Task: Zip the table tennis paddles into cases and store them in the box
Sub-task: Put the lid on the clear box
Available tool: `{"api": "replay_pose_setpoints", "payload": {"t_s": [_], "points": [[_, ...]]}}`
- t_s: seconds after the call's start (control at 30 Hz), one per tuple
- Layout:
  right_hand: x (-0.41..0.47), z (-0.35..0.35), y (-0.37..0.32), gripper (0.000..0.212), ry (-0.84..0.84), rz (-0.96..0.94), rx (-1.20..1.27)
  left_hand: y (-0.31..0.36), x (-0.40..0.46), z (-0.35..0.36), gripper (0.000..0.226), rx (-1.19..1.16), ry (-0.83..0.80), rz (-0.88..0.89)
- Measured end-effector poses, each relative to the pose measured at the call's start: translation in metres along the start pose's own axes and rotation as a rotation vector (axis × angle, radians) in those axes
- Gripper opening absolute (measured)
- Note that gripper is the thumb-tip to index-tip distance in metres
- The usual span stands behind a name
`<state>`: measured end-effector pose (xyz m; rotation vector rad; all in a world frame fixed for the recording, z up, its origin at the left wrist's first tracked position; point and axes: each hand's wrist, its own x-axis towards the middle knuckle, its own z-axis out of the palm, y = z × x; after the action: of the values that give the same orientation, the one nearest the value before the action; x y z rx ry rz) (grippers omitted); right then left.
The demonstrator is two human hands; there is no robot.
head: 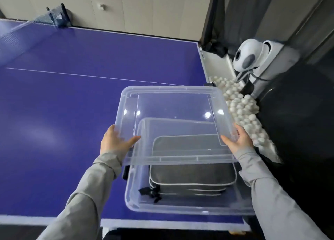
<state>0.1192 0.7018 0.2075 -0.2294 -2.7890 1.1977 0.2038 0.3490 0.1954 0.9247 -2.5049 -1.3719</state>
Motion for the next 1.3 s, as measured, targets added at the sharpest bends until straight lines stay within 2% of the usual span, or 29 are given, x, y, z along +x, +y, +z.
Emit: {"api": "replay_pose_setpoints", "payload": {"t_s": [0.2, 0.47, 0.77, 1.1, 1.2, 1.23, 1.3], "points": [[-0.049, -0.038, 0.039, 0.066, -0.008, 0.034, -0.056, -0.003, -0.068, 0.016, 0.085, 0.070, -0.006, 0.001], [-0.098, -0.046, 0.064, 0.065, -0.019, 0.079, -0.102, -0.018, -0.095, 0.020, 0.060, 0.195, -0.071, 0.009], [-0.106, -0.048, 0.081, 0.063, -0.070, 0.147, -0.129, -0.022, -0.107, 0.029, 0.084, 0.200, -0.076, 0.018], [-0.097, -0.040, 0.089, 0.067, -0.143, 0.202, -0.143, -0.030, -0.105, 0.034, 0.077, 0.154, -0.059, 0.030], [-0.093, -0.042, 0.097, 0.072, -0.147, 0.272, -0.059, -0.037, -0.097, 0.031, 0.091, 0.182, 0.058, -0.033], [-0.090, -0.044, 0.099, 0.077, -0.151, 0.318, -0.008, -0.040, -0.092, 0.028, 0.098, 0.174, 0.056, -0.083], [-0.082, -0.046, 0.098, 0.087, -0.149, 0.420, 0.145, -0.044, -0.078, 0.024, 0.109, 0.080, -0.060, -0.229]]}}
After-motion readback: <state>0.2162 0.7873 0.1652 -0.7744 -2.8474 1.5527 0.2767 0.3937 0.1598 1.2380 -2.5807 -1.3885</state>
